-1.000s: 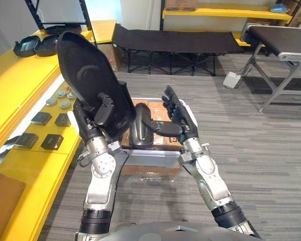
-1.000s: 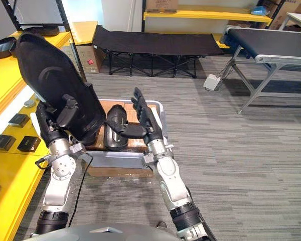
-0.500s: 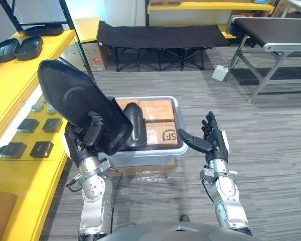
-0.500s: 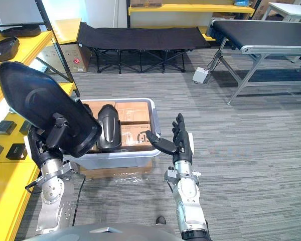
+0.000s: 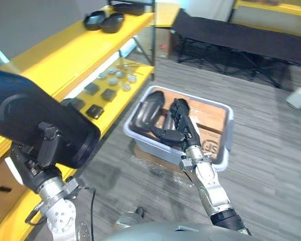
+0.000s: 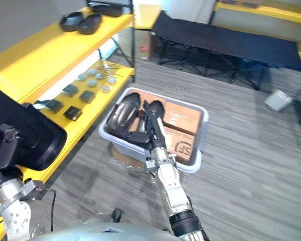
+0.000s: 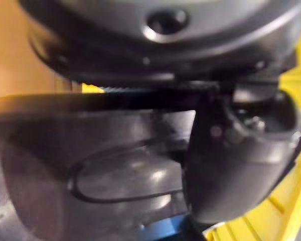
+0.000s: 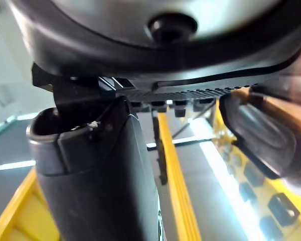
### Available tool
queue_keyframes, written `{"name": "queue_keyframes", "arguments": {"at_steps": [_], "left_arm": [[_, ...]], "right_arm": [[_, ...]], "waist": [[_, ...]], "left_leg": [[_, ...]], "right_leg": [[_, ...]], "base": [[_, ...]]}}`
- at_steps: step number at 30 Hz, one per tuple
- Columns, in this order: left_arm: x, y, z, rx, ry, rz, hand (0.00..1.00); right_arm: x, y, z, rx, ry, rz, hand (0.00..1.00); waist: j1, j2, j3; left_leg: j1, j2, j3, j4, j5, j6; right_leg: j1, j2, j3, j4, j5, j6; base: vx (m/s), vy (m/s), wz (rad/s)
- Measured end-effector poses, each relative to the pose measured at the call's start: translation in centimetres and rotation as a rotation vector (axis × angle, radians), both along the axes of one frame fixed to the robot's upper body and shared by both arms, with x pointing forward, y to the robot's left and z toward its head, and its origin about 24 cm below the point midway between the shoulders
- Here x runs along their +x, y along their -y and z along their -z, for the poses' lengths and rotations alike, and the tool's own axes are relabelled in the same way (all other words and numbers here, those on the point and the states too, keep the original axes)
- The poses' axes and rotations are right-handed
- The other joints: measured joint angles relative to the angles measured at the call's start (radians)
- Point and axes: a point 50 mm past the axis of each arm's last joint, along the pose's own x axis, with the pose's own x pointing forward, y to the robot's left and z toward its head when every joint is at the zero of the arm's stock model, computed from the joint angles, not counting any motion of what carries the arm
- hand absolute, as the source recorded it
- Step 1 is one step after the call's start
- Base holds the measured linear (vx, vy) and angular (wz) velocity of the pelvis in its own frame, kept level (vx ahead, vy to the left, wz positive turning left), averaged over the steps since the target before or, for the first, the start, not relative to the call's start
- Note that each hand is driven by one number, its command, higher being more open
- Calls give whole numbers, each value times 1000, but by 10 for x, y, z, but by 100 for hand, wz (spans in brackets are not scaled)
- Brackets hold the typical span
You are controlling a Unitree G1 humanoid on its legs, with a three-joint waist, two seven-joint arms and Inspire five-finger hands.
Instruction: Walk over and take three plastic housings, then place them on the shelf
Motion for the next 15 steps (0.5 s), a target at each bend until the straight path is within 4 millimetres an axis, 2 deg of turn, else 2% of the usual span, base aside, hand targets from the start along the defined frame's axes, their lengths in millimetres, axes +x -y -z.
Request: {"name": "queue_keyframes", "arguments": {"at_steps": [1,3,5,7,9,11,12,15], "left_arm": [[1,2,0,8,4,30,0],[0,4,-2,29,15,79,0],[1,5,-3,37,35,120,0],[4,10,-4,34,56,188,0],[8,15,-7,45,73,246,0],[14,18,-12,74,112,311,0],[14,18,-13,75,118,314,0],[14,18,-13,59,131,315,0]], "right_arm": [[0,4,4,-8,-16,21,100],[0,8,10,-22,-43,36,100],[0,9,10,-21,-41,41,100],[0,13,11,-17,-44,56,100],[-2,17,12,-8,-46,79,100],[-4,23,9,-3,-26,101,100],[-4,24,8,-2,-18,97,100],[-3,23,1,-2,14,57,100]], "waist": [[-4,4,4],[15,4,11],[12,6,17],[2,13,21],[-20,12,21],[-37,-2,23],[-34,-5,22],[-33,1,26]], "left_leg": [[-11,19,71,21,8,-7],[-2,-6,50,21,26,5],[-11,-30,20,21,33,16],[-14,-51,-27,18,42,29],[-13,-62,-78,1,55,29],[-17,-76,-130,-30,85,28],[-20,-78,-131,-29,91,35],[-32,-80,-127,-11,98,26]], "right_leg": [[18,-7,-32,15,-7,5],[22,-36,-44,69,-27,14],[15,-59,-44,103,-35,9],[5,-83,-3,166,-49,0],[-6,-92,65,226,-64,-16],[-18,-98,142,276,-99,-26],[-18,-99,144,272,-107,-27],[-17,-98,158,266,-140,-7]], "base": [[-32,77,121],[22,134,67],[31,119,50],[15,90,64],[17,42,83],[40,-20,78],[35,-62,31],[9,-79,-2]]}}
